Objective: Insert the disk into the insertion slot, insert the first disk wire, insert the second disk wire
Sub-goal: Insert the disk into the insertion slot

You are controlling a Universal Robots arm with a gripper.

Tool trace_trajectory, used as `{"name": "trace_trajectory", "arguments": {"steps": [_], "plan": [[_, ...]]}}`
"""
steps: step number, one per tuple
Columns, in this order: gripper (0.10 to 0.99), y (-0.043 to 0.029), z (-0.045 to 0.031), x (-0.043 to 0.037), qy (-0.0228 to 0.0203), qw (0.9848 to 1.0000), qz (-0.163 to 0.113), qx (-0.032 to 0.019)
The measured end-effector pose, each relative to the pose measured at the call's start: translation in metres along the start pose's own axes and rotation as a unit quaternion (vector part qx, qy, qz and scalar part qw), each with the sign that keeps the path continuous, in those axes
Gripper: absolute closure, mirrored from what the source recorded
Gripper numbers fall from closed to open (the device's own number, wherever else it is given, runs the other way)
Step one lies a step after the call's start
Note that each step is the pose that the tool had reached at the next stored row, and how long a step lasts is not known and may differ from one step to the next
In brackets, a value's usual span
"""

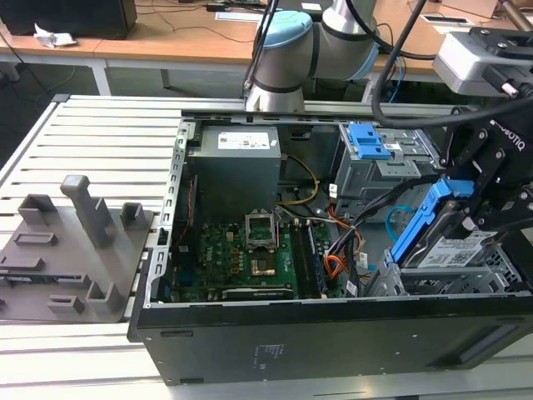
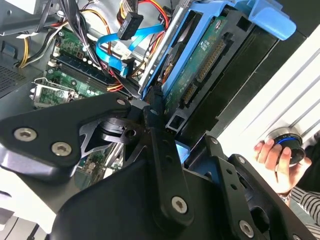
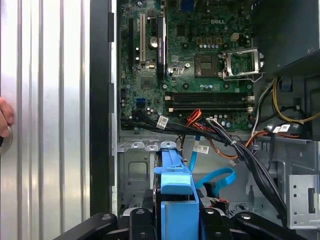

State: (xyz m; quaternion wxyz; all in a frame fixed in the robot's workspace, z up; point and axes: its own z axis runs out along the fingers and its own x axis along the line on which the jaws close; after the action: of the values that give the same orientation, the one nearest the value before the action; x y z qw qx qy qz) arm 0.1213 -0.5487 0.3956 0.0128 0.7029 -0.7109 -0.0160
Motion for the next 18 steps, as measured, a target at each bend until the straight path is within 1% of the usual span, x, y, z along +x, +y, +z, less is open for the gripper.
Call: {"name": "trace_trajectory", "arguments": {"steps": [6, 8, 15, 16, 18], "plan": [[0.722, -0.0004, 0.0097, 0.0, 0.0, 1.0, 0.0, -0.0001], [0.722, -0.0005, 0.0116, 0.0, 0.0001, 1.0, 0.0, -0.0001], [0.714, -0.0005, 0.0124, 0.0, 0.0, 1.0, 0.0, -0.0001], [0.647, -0.0005, 0.0125, 0.0, 0.0, 1.0, 0.0, -0.0001], [0.647, -0.0005, 0.0125, 0.0, 0.0, 1.0, 0.0, -0.0001]]}}
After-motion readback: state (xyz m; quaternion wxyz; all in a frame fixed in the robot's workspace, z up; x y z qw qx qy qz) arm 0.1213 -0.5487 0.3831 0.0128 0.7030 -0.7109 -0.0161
